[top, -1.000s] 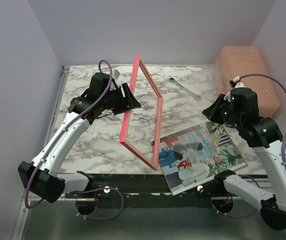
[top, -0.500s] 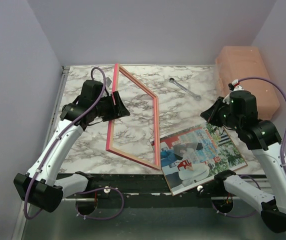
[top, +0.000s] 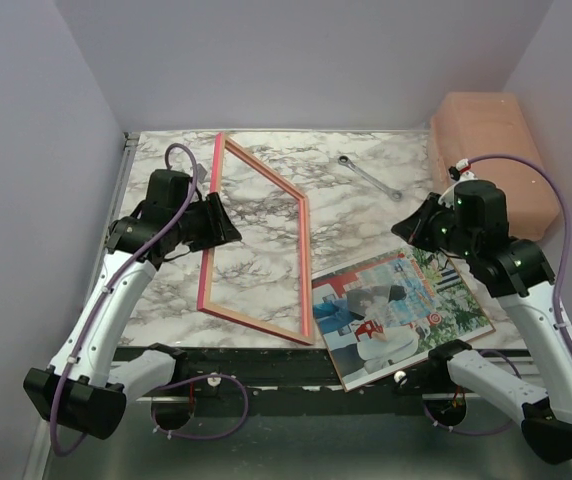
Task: Put the photo into the frame
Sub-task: Turn over the photo frame at the center of the board.
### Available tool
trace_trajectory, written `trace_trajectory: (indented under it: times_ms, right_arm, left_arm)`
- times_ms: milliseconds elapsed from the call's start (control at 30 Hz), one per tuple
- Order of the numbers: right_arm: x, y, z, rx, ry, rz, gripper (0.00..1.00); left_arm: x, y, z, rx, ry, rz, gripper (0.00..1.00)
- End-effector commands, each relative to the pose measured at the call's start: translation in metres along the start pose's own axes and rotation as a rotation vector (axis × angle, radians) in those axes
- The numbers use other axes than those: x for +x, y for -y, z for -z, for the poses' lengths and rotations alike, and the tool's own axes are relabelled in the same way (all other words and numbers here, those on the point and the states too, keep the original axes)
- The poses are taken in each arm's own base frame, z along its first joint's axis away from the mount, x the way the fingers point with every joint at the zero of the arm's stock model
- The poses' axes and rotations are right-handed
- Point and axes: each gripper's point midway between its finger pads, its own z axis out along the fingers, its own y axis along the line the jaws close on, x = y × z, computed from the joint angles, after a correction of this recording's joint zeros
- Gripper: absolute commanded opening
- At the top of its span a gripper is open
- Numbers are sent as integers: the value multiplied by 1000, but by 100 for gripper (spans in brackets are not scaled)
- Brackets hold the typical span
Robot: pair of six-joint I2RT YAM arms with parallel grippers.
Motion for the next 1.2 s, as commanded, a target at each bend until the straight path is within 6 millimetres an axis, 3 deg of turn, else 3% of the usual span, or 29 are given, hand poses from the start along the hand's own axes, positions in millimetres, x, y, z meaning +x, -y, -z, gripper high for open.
trace_trajectory:
  times_ms: [0,100,200,433,667,867,1167]
  right_arm:
    - [6,-9,-7,-49,-33,-14,0]
    - [7,-11,-12,-60,-46,-13,0]
    - [8,-12,-16,-64,-52,-12,1]
    - [10,-14,-24,-78,-71,-8,0]
    - [11,-12,-24,-72,-73,-3,0]
    - [8,-14,-21,-73,-69,-1,1]
    - [-21,-24,1,-59,2,34,0]
  left_arm:
    - [4,-28,5,-106,7,-25,45]
    - [8,-36,0,-125,-5,-17,36]
    - [12,-46,-6,-145,-16,-3,20]
    - [11,-65,-15,-153,-13,17,0]
    - [5,-66,-20,-34,-21,55,0]
    - [-1,-54,-26,152,-41,112,0]
    - [-2,-54,-37,201,-50,145,0]
